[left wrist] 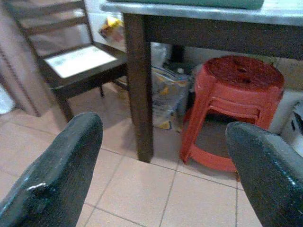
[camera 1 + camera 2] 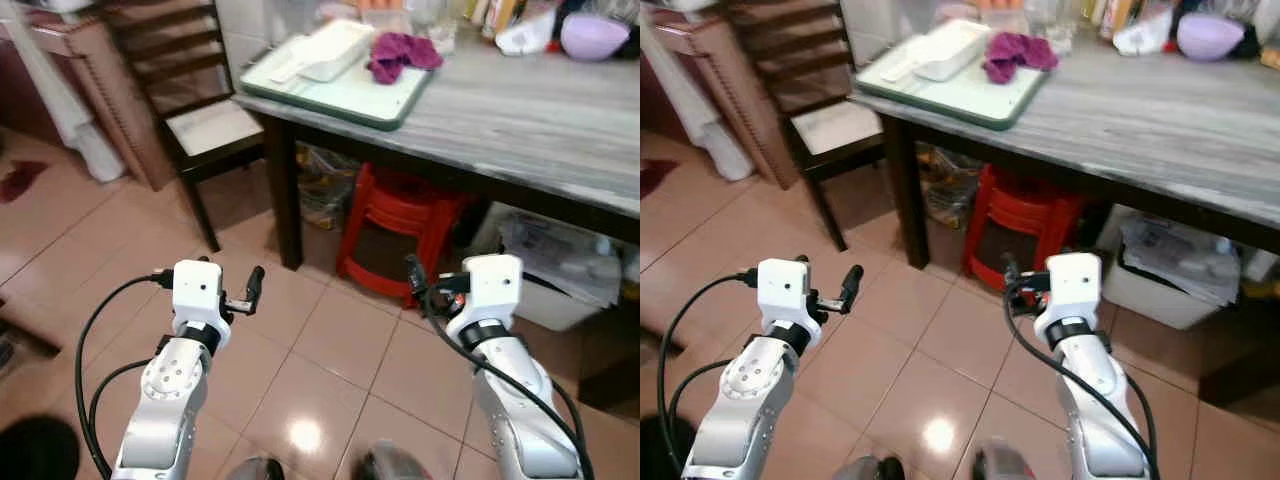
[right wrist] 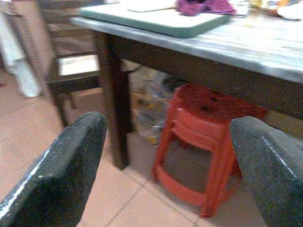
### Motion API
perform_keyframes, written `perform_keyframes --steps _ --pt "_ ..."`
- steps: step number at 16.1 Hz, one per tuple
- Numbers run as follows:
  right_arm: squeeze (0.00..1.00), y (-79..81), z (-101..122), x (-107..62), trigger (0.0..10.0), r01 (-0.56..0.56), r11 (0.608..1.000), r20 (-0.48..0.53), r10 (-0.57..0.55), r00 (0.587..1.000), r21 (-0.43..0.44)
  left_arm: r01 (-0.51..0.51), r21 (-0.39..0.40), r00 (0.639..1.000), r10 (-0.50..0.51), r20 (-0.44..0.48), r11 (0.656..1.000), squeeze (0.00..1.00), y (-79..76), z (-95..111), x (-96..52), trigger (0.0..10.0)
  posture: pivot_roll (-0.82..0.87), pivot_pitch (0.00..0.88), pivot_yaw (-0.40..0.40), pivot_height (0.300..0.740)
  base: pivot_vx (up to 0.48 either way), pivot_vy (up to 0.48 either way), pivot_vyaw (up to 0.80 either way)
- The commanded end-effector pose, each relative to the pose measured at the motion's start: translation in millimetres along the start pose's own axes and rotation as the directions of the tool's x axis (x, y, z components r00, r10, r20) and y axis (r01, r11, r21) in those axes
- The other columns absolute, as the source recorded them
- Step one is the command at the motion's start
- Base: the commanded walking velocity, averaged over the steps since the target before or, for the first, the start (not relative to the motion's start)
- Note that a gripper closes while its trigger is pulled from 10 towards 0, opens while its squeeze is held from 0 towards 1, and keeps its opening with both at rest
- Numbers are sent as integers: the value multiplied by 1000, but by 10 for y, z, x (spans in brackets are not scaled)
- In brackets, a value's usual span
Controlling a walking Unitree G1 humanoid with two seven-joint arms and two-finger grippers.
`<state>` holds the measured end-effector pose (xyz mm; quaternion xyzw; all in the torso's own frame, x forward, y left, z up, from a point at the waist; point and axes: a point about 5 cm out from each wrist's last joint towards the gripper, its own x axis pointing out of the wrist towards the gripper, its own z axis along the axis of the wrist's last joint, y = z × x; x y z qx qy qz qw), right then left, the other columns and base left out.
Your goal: Setting the table
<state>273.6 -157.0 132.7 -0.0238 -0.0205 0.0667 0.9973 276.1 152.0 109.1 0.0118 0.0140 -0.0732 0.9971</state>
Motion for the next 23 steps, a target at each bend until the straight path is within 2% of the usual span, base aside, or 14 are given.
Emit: perform_keyframes --steps 1,2,7,13,19,23 --pt "0 -12 23 8 10000 10 1000 4 -10 1000 -3 -13 7 1000 13 -10 1000 0 22 -30 -23 10000 -127 171 51 740 0 0 0" --pt "0 -23 35 11 10000 16 1000 9 -16 1000 -4 -6 -27 1000 6 0 1000 0 30 -15 -26 10000 -127 172 52 740 0 0 0" --pt "0 -30 128 33 10000 23 1000 49 -22 999 -14 13 -63 997 -8 81 998 0 35 192 20 10000 -127 169 49 740 0 0 0" --pt "0 -19 104 40 10000 12 1000 31 -12 999 -13 35 -78 996 -28 84 996 0 -3 197 18 10000 -132 165 46 740 0 -40 -129" --pt "0 28 131 31 10000 -12 1000 43 13 999 -28 34 -83 996 -27 82 996 0 -7 198 10 10000 -134 171 45 740 0 -281 -548" --pt "0 17 151 38 10000 -10 999 50 12 999 -32 36 -89 996 -29 86 995 0 -13 214 16 10000 -137 177 44 740 0 -453 0"
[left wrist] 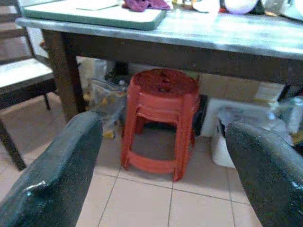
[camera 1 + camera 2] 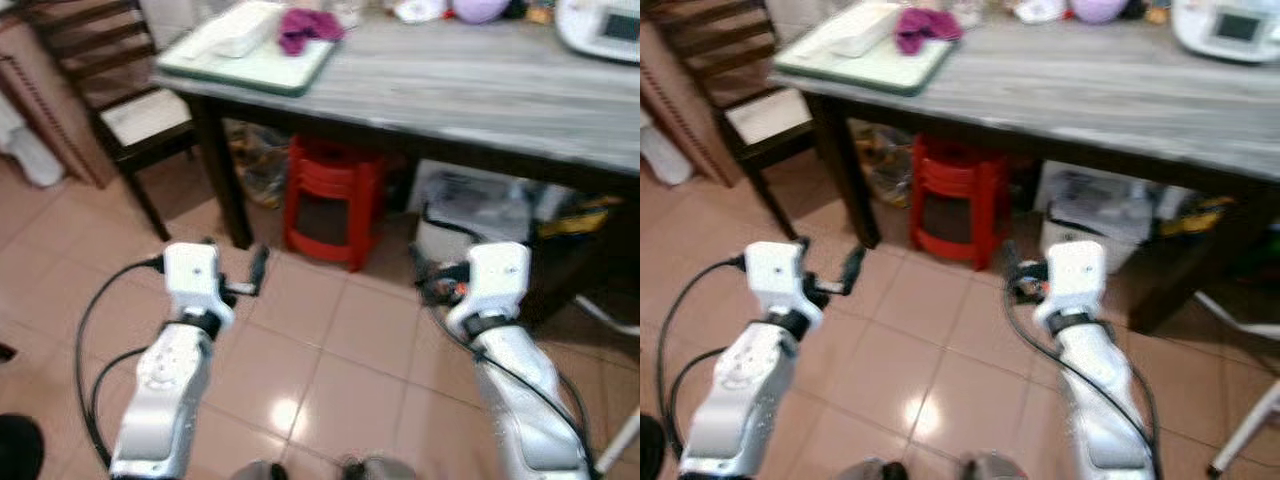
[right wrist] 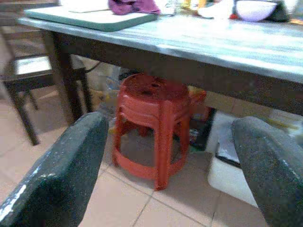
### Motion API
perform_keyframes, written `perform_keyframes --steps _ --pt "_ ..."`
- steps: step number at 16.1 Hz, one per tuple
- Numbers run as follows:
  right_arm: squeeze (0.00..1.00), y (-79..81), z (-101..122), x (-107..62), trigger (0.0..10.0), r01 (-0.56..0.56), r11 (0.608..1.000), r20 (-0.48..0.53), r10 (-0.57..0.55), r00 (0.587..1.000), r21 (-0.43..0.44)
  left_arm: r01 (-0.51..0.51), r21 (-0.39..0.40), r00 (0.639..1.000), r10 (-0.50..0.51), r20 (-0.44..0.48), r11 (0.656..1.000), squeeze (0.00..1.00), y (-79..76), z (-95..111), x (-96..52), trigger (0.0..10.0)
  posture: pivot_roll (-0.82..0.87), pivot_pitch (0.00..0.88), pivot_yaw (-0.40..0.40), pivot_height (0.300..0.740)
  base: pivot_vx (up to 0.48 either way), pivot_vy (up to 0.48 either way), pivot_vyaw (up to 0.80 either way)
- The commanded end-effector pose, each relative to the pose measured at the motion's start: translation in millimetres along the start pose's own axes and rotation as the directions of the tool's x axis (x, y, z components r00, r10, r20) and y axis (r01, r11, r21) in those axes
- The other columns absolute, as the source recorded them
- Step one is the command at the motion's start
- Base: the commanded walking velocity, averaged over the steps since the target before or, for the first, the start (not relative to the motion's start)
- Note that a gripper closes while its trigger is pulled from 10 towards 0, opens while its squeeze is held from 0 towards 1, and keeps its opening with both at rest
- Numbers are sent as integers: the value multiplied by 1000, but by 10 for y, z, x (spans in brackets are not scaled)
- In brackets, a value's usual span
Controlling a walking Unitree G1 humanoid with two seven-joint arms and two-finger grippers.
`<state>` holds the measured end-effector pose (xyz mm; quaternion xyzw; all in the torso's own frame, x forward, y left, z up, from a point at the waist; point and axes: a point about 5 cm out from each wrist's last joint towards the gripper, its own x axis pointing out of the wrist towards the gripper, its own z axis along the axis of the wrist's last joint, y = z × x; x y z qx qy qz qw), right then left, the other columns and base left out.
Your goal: Setting the table
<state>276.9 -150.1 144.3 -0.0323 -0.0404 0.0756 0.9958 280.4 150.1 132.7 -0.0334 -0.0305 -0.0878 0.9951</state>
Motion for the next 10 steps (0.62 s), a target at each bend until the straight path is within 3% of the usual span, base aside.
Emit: perform_keyframes --steps 1,5,10 --pt "0 -43 34 -4 10000 7 1000 9 -7 1000 -15 2 -8 1000 -2 -11 1000 0 -5 -22 -23 10000 -137 177 44 740 0 -454 0" --pt "0 -37 80 -3 10000 2 1000 21 -1 1000 -20 2 -11 1000 -2 -8 1000 0 -10 -11 -17 10000 -139 176 43 740 0 -455 -575" --pt "0 8 213 7 10000 -17 998 71 21 997 -55 -7 -11 1000 7 10 1000 0 60 47 -56 10000 -146 181 43 740 0 -452 0"
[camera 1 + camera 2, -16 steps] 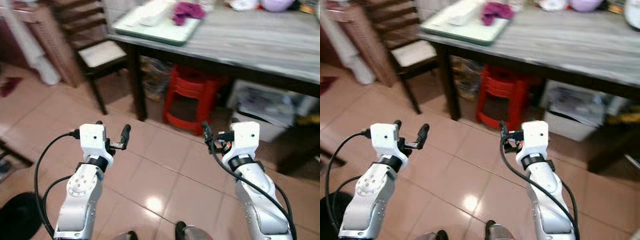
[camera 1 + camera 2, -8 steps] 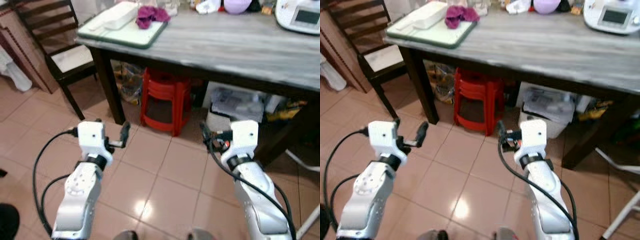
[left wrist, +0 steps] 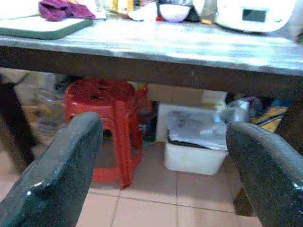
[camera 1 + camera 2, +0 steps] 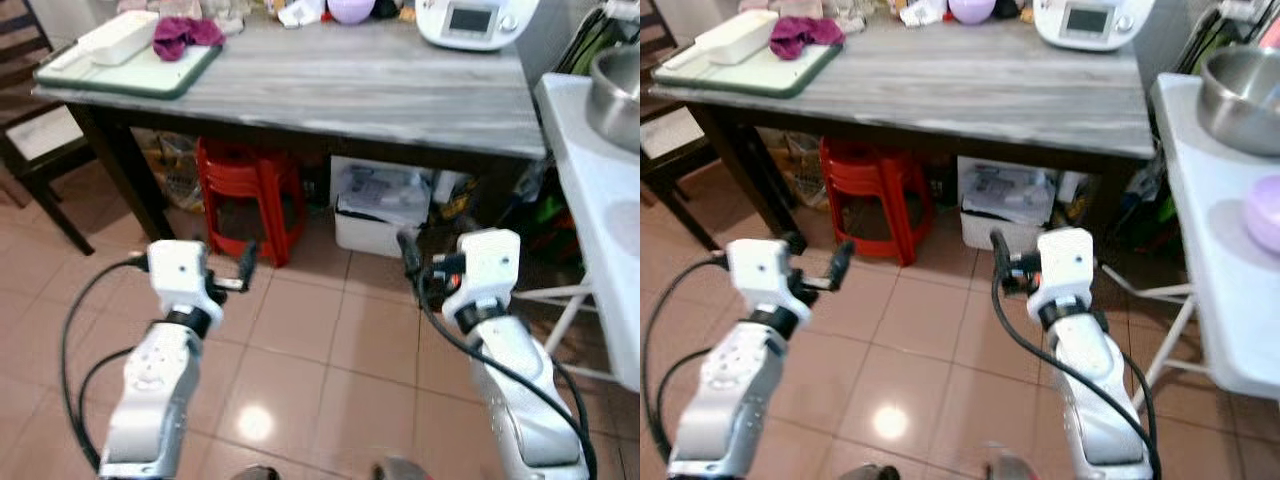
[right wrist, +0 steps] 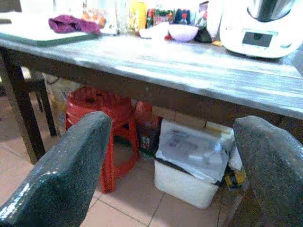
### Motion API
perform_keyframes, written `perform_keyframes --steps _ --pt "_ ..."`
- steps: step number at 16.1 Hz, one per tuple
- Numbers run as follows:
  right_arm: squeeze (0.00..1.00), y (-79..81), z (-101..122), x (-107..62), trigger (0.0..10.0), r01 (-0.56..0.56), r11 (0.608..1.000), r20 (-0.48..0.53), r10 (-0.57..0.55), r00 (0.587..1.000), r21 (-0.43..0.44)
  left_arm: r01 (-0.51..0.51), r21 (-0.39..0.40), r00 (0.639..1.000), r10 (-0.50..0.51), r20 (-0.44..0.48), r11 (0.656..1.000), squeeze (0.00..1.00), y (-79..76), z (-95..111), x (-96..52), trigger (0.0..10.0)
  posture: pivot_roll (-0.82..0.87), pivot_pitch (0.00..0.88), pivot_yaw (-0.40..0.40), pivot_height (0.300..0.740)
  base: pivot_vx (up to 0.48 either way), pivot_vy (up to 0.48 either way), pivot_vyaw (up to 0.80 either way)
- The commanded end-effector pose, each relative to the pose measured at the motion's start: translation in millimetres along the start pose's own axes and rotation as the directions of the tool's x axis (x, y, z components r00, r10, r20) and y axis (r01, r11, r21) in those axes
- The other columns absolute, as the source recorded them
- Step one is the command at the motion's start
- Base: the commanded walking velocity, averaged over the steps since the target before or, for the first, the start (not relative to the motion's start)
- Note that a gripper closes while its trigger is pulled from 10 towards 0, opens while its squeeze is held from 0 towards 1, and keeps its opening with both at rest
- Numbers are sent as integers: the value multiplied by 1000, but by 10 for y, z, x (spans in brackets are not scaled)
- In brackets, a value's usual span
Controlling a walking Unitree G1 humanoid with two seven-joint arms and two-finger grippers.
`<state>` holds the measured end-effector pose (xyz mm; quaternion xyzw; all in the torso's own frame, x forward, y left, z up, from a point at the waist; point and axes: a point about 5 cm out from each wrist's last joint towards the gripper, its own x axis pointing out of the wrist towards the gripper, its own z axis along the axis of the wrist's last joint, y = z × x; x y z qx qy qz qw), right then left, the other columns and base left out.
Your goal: Setting the table
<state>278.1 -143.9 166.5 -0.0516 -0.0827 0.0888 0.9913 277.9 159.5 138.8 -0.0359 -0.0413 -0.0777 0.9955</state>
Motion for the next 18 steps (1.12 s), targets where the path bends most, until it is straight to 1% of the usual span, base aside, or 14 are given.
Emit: perform_keyframes --steps 1,5,6,9,11,16,18 --pt "0 -40 -14 -42 10000 10 1000 -14 -10 1000 -10 10 -8 1000 -10 -16 1000 0 -18 -27 -21 10000 -147 183 45 740 0 -454 0" --pt "0 -42 -1 -45 10000 16 1000 -13 -17 1000 -17 21 -16 1000 -21 -18 1000 0 -57 -21 -6 10000 -147 183 45 740 0 -454 0" --pt "0 -42 -2 -46 10000 18 1000 -16 -18 1000 -20 22 -16 1000 -23 -18 1000 0 -60 -23 -3 10000 -147 183 45 740 0 -454 -406" --pt "0 -44 1 -45 10000 15 1000 -15 -15 1000 -21 24 -17 1000 -24 -17 1000 0 -68 -21 4 10000 -147 183 45 740 0 -453 -800" --pt "0 -37 23 -41 10000 14 1000 -7 -14 1000 -18 26 -17 1000 -26 -15 1000 0 -73 -13 6 10000 -147 183 45 740 0 -454 -466" --pt "0 -1 96 -22 10000 -3 999 24 4 1000 -37 20 -14 1000 -20 -7 1000 0 -59 20 -11 10000 -140 187 41 740 0 -437 0" --pt "0 -5 99 -23 10000 -4 999 25 5 1000 -39 20 -32 1000 -20 1 999 0 -70 26 -13 10000 -136 186 39 740 0 0 0"
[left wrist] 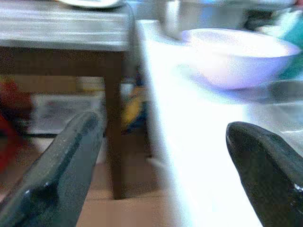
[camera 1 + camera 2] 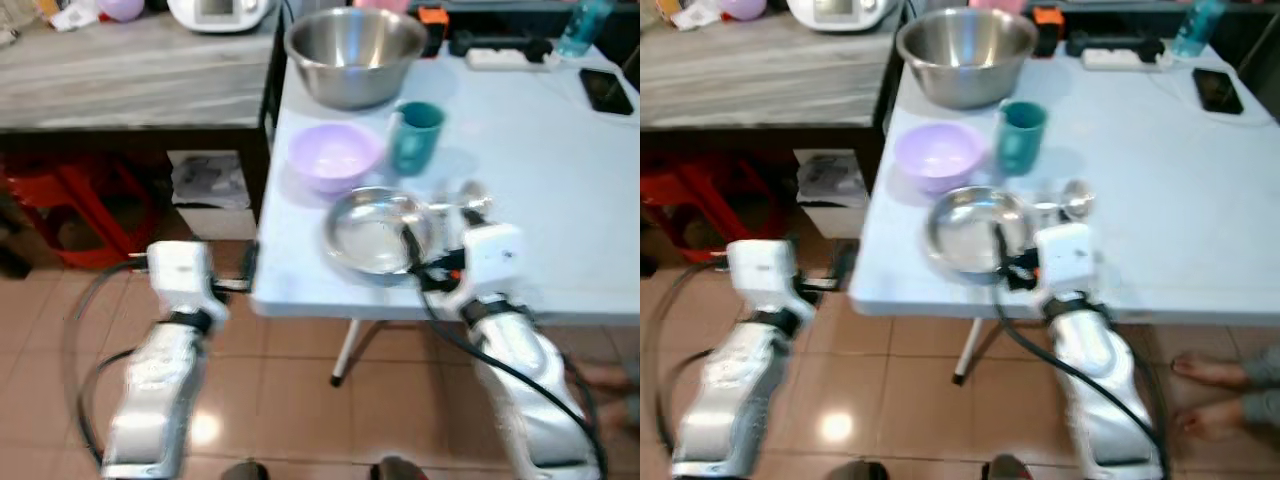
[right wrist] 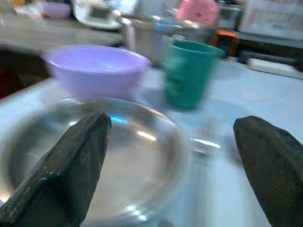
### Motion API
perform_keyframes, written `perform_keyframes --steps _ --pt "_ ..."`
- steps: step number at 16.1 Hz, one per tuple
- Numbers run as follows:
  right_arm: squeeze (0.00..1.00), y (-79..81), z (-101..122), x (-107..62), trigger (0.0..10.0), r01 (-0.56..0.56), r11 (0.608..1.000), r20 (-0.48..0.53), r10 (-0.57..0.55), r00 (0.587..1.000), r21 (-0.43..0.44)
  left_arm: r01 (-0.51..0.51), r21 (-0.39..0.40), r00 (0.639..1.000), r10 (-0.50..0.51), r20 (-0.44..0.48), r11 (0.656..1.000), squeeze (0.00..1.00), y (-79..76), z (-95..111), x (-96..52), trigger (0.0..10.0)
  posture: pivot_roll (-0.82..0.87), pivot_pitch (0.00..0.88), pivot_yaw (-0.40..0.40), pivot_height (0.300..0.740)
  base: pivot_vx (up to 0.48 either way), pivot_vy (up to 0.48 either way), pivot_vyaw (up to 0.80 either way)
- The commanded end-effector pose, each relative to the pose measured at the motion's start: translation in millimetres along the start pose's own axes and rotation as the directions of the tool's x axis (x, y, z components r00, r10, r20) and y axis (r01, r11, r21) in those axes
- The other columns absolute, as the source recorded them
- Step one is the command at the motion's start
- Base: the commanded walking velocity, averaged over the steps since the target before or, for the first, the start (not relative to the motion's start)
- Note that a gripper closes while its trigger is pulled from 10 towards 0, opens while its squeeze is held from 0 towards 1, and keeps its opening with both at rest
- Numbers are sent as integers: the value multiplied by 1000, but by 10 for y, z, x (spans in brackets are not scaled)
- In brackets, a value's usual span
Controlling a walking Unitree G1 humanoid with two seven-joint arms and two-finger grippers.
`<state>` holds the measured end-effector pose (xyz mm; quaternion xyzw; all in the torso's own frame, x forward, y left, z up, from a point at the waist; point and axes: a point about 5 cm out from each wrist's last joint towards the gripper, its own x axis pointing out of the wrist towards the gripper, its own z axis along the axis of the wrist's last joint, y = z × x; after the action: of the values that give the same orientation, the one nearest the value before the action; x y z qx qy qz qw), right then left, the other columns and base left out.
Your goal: Setting the table
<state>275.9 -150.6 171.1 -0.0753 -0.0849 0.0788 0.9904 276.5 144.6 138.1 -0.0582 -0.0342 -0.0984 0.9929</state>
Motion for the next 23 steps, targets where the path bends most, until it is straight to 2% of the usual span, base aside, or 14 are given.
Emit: perform_keyframes --steps 1,6,12,15,17,18,21,22,23 --pt "0 59 59 -1 10000 -19 1000 25 19 999 8 -17 27 1000 17 13 999 0 72 48 -27 10000 -138 186 38 740 0 0 0" --pt "0 52 71 1 10000 -15 1000 29 14 999 4 -27 38 1000 26 17 999 0 78 48 -9 10000 -144 193 39 740 0 0 0" --pt "0 51 73 -2 10000 -14 1000 26 14 1000 7 10 39 1000 -10 1 999 0 21 2 -13 10000 -153 194 42 740 0 0 0" --pt "0 12 86 37 10000 4 999 23 -4 1000 32 58 60 998 -58 -7 997 0 46 -20 -34 10000 -152 198 40 740 0 0 0" --pt "0 4 73 51 10000 -3 999 8 3 1000 42 130 56 991 -129 -25 990 0 35 -62 -105 10000 -152 213 41 740 0 0 0" --pt "0 16 69 65 10000 -19 998 3 19 1000 53 155 78 988 -153 -31 985 0 45 -59 -120 10000 -152 213 41 740 0 0 0" --pt "0 17 60 123 10000 -30 996 -11 31 999 84 186 89 982 -184 -33 978 0 75 -35 -114 10000 -150 219 43 740 0 0 0" --pt "0 6 61 137 10000 -23 995 -14 25 1000 102 205 93 979 -203 -35 974 0 72 -33 -120 10000 -150 219 43 740 0 0 0" --pt "0 -38 62 171 10000 10 987 -26 -6 1000 162 231 100 973 -227 -47 968 0 79 -39 -141 10000 -149 222 43 740 0 0 0"
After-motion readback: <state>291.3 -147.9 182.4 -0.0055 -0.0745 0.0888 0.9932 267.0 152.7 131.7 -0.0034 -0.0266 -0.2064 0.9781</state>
